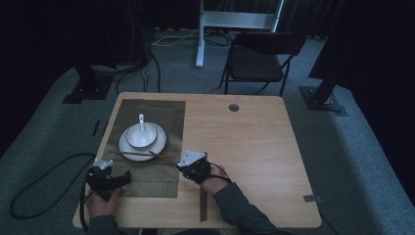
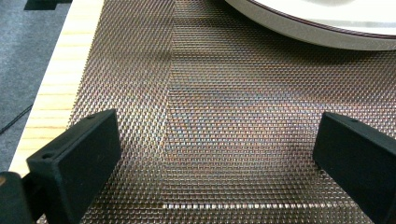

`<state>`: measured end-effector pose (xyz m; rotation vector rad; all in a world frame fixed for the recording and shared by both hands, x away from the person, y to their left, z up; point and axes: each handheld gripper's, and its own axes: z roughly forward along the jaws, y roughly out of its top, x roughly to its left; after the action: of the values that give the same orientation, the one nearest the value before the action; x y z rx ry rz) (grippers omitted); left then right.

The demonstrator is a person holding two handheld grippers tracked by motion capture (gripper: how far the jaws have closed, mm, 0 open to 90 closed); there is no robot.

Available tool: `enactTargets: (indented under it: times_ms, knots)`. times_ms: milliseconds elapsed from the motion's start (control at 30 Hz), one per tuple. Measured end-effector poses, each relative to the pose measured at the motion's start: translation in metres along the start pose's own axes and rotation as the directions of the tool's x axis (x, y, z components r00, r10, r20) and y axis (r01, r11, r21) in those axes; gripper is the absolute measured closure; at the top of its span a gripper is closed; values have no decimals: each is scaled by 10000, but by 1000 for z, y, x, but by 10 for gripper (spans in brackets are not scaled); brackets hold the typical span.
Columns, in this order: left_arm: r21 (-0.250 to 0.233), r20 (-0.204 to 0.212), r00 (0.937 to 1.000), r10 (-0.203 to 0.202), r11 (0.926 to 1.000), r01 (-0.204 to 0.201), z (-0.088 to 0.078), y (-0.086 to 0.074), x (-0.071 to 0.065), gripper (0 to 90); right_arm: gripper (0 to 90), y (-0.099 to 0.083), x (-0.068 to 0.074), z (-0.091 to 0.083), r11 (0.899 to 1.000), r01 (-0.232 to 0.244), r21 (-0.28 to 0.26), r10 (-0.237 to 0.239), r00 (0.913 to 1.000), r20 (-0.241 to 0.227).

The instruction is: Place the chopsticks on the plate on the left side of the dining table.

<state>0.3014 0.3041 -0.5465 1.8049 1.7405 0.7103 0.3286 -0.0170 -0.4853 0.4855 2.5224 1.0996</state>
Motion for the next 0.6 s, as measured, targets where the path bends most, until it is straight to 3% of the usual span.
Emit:
enactTargets:
  times_ms: [600]
  knots:
    - [10, 0, 10000, 13, 10000, -13, 0, 0, 0, 15, 840, 9, -4, 7, 9998, 162, -67, -163, 9998, -124]
